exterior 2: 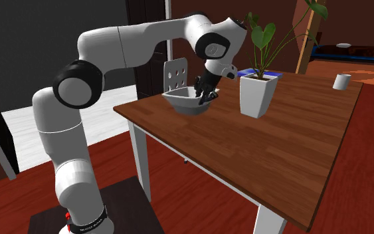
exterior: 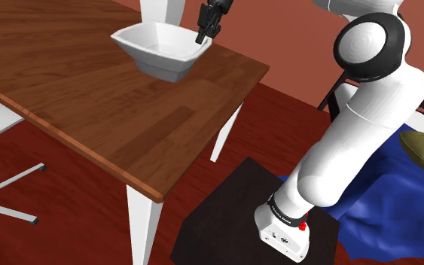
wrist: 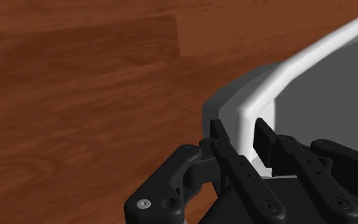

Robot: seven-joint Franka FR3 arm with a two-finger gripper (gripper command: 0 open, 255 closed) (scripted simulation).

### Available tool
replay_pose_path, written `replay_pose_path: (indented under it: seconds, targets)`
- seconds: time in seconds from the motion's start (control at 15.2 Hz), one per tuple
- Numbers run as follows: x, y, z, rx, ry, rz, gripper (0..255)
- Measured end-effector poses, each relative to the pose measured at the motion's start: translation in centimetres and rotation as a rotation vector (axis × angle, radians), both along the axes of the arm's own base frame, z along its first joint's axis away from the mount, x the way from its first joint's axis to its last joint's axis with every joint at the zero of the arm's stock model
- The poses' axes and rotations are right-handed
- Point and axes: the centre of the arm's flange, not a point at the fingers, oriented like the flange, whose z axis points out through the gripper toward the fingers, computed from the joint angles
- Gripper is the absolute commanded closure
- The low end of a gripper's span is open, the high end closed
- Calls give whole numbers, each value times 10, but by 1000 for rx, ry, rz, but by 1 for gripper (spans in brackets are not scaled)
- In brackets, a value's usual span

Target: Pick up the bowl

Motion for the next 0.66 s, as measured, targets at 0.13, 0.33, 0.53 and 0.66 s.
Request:
replay_pose_path:
  seconds: [0.13,0.33,0.53,0.66]
  targets:
    - [1,0,10,-1,1,-1,255]
    - [-1,-1,25,-1,1,-2,255]
    - [0,0,40,-1,2,-2,255]
    - [0,0,50,-1,1,-2,255]
